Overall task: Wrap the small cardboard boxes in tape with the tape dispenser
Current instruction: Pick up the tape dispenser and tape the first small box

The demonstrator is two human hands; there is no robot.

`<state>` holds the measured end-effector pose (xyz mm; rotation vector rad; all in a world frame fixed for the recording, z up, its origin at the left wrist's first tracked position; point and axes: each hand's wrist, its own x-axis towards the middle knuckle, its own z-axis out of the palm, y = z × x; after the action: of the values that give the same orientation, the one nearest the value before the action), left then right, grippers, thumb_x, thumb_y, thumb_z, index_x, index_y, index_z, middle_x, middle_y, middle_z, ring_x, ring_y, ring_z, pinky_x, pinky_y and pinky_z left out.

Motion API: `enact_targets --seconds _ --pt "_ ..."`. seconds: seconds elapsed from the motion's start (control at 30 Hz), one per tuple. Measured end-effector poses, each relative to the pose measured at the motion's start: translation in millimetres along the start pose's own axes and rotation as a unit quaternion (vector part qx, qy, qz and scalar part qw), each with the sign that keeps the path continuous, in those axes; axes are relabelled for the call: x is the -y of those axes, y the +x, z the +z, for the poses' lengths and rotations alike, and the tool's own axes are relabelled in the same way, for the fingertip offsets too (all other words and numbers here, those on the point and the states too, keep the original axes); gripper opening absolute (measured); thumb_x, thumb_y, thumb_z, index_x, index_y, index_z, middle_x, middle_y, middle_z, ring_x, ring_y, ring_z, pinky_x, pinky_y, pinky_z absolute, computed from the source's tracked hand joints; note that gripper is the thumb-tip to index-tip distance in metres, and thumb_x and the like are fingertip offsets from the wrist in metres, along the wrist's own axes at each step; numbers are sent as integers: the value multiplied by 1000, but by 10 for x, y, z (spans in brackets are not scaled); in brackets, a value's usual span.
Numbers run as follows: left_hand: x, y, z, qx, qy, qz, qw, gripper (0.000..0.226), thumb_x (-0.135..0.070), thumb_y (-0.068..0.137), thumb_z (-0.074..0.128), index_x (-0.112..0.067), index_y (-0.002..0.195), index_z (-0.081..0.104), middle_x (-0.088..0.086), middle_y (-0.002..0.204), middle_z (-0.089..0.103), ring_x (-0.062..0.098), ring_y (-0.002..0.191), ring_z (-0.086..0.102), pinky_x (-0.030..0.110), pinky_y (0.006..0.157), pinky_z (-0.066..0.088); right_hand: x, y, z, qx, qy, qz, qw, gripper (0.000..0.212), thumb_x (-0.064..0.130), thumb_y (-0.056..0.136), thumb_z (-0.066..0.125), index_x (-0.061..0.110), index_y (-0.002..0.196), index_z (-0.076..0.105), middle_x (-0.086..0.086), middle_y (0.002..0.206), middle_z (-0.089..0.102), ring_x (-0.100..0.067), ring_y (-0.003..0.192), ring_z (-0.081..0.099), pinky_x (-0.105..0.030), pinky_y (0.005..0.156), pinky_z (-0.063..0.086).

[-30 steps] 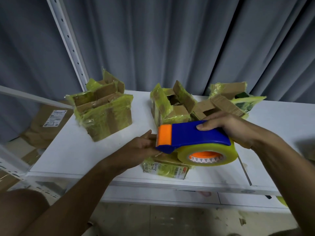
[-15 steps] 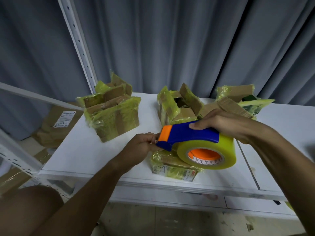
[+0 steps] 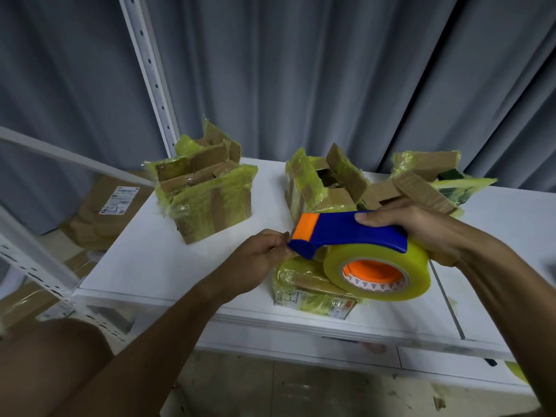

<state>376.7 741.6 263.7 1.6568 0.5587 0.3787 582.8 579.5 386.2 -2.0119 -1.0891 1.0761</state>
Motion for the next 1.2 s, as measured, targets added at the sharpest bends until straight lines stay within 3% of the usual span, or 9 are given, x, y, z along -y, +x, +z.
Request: enact_targets --seconds 0.1,0.2,0.3,0.4,0.67,0.9,1.03,1.13,1.2 --pt "-38 -4 19 10 -77 -42 996 30 -32 84 60 -19 109 68 0 110 68 12 111 61 31 102 40 -69 -4 -1 -8 34 -6 999 87 91 32 74 27 91 83 -9 95 79 -34 90 75 -58 101 52" --pt "-27 -2 27 13 -5 -11 1000 26 -29 93 59 -18 115 66 -1 118 64 10 115 59 28 103 41 -69 -15 5 0 59 1 998 78 80 39 81 21 90 83 -13 96 79 -34 86 75 -52 94 56" --pt "-16 -10 36 20 82 34 996 21 -18 99 55 -6 113 65 -5 116 58 1 105 58 14 91 41 -69 -21 4 10 84 8 996 57 62 57 81 15 88 83 -19 98 77 -32 78 74 -41 80 58" --pt "-14 -9 48 5 142 72 987 17 -15 97 58 -6 109 65 -4 109 58 4 98 58 11 83 42 -66 -32 19 21 100 7 995 42 49 67 73 12 85 82 -22 96 76 -29 72 73 -33 66 59" --pt "46 58 32 -54 193 97 975 9 -8 91 65 0 87 62 -9 99 60 -13 89 56 1 77 37 -48 -8 33 13 100 15 995 50 52 69 71 9 92 80 -21 96 77 -30 74 74 -35 71 57" --pt "-35 48 -11 -64 9 15 998 28 8 86 64 -10 65 61 -4 96 62 -5 83 63 15 78 47 21 -16 59 12 83 15 996 41 56 66 80 17 76 83 -17 92 78 -28 72 74 -37 74 57" --pt "-85 55 52 -87 -141 -81 983 22 5 79 66 -10 63 64 12 87 59 20 85 60 35 84 46 46 -39 82 -3 57 15 998 49 66 56 82 21 76 83 -13 90 79 -30 76 76 -41 80 58" --pt "-51 42 116 -68 -152 -117 979 8 -7 83 62 -4 76 63 10 78 61 22 82 59 36 82 45 94 -26 106 -9 27 20 999 53 66 61 80 19 84 83 -11 91 79 -32 82 76 -47 88 59" --pt "43 42 100 -76 -95 -120 985 14 -19 80 64 -5 82 64 11 80 61 22 81 58 38 79 44 150 -8 135 -14 8 24 1000 62 69 58 81 16 90 82 -10 89 79 -32 82 77 -46 88 60"
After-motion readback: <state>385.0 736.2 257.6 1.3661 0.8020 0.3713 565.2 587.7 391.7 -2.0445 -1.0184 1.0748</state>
